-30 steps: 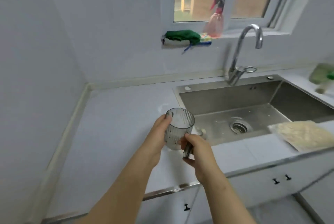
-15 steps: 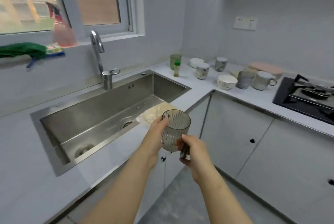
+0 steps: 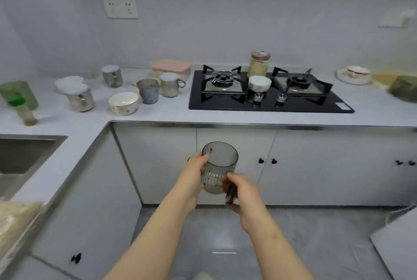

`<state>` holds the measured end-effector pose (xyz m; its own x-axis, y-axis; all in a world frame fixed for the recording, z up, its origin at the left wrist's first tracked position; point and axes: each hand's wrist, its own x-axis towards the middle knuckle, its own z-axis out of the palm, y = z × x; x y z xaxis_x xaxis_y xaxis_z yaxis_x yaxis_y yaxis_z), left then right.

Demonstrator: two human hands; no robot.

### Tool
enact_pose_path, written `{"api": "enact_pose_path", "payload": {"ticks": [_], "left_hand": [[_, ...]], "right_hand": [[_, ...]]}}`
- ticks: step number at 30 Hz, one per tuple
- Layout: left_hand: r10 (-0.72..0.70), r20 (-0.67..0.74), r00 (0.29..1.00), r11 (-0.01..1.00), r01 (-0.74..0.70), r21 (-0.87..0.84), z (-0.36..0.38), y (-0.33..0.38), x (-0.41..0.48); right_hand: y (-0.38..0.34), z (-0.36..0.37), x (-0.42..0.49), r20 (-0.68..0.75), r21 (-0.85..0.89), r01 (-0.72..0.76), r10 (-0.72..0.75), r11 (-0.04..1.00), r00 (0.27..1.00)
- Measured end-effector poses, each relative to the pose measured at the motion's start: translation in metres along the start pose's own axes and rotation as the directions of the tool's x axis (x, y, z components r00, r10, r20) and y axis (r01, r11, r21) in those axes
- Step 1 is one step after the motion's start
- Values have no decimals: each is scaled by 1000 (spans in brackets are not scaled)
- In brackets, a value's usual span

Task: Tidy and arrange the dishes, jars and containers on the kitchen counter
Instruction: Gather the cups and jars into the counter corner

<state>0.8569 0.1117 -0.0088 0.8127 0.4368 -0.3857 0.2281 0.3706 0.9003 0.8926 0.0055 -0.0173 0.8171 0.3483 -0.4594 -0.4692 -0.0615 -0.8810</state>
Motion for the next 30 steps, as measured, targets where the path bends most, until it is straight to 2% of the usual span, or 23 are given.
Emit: {"api": "enact_pose_path", "payload": {"ticks": [5, 11, 18, 24, 30], "left_hand": [[1, 162, 987, 997, -13, 74, 63, 33, 80], [1, 332, 943, 982, -63, 178, 128, 68, 154], [-111, 496, 861, 969, -19, 248, 223, 59, 215], [-168, 552, 817, 966, 25, 258, 314, 49, 257], [-175, 578, 797, 968, 32, 249, 449, 45, 302]], "right_hand": [[-46, -36, 62, -181, 137, 38, -13, 990, 983], [-94, -72, 116, -306, 216, 99, -29, 971, 952], [-116, -147, 168, -483, 299, 159, 6, 941, 875], [-139, -227, 212, -558, 320, 220, -5, 922, 830], [-189, -354, 263, -553, 297, 210, -11, 931, 833]]}}
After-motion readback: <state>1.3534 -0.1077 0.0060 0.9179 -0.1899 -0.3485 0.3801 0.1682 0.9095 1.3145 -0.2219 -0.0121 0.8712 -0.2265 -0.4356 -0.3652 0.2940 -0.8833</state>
